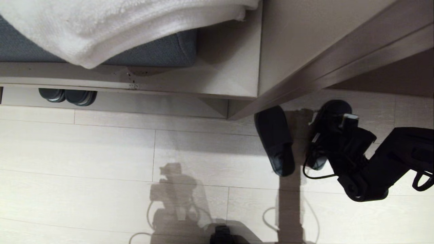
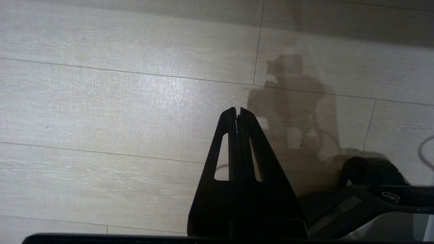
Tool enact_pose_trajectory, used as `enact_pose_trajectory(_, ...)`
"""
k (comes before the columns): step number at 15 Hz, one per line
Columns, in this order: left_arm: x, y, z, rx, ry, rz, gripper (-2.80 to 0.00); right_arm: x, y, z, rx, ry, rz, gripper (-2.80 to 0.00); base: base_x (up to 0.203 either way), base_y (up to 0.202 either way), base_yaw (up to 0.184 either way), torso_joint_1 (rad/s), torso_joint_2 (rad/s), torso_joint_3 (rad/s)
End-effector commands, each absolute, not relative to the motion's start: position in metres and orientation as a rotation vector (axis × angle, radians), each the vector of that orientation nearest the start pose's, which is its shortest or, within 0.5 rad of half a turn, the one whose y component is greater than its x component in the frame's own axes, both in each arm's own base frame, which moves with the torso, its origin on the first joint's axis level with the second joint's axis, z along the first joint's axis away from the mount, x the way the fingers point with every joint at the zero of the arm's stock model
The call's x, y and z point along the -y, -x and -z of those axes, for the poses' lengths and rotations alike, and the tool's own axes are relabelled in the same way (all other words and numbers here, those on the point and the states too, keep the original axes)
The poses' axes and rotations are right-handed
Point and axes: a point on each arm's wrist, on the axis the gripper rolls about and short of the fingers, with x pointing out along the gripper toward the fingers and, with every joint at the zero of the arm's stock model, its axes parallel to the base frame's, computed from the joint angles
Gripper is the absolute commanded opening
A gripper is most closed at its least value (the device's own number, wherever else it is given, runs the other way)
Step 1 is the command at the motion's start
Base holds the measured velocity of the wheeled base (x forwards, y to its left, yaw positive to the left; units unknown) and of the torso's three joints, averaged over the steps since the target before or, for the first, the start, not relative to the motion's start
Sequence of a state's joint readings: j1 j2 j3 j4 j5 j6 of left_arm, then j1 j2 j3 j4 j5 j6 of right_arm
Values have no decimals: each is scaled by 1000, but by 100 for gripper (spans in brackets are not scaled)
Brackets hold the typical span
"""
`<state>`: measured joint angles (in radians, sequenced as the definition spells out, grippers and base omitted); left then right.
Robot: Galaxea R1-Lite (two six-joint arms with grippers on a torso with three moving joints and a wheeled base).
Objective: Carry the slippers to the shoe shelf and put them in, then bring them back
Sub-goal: Place the slippers on the floor
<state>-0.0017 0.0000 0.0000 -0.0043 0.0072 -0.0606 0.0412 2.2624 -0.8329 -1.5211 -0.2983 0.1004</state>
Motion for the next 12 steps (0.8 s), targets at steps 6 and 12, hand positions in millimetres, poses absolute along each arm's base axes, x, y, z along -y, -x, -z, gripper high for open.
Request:
enact_pose_trajectory(6, 0, 23, -76, 5, 63, -6, -280, -52, -388, -70, 71, -57, 31, -280, 0, 0, 0, 0, 0, 0)
enact_pose_trajectory(12, 0, 23, -76, 5, 63, -6, -280, -35, -389, -80, 111, 160, -154, -280, 0, 0, 0, 0, 0, 0)
